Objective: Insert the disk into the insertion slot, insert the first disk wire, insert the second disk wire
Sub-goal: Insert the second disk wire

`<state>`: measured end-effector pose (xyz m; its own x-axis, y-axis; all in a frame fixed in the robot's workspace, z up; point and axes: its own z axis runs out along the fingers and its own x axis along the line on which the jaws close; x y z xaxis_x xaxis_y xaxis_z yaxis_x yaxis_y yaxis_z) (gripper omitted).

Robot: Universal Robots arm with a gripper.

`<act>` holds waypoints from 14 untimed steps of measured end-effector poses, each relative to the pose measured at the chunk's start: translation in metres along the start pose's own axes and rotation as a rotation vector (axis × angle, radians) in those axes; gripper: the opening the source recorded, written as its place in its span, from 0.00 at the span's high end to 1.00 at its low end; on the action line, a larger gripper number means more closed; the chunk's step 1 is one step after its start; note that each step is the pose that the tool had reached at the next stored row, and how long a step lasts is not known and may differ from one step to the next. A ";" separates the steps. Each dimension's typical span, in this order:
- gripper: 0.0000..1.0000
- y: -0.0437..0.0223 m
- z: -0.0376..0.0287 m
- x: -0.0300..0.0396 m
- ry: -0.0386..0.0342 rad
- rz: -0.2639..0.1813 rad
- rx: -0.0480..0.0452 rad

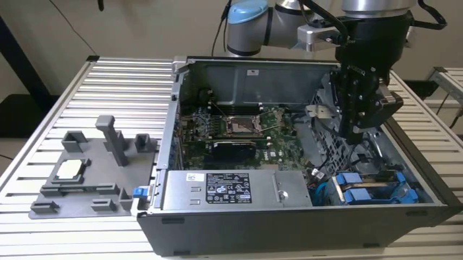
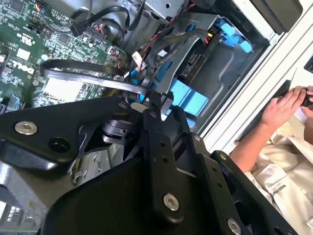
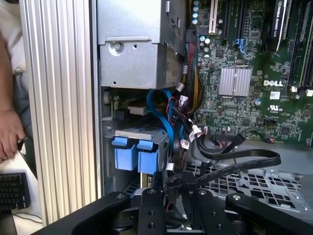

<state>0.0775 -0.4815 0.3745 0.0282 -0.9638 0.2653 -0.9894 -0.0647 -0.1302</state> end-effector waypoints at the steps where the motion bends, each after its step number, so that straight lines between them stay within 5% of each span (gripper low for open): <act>1: 0.70 0.0000 0.0000 0.0000 -0.0001 0.000 0.0000; 14: 0.80 0.0009 -0.0003 0.0001 -0.0007 0.000 0.0000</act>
<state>0.0765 -0.4816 0.3747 0.0282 -0.9640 0.2645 -0.9894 -0.0646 -0.1302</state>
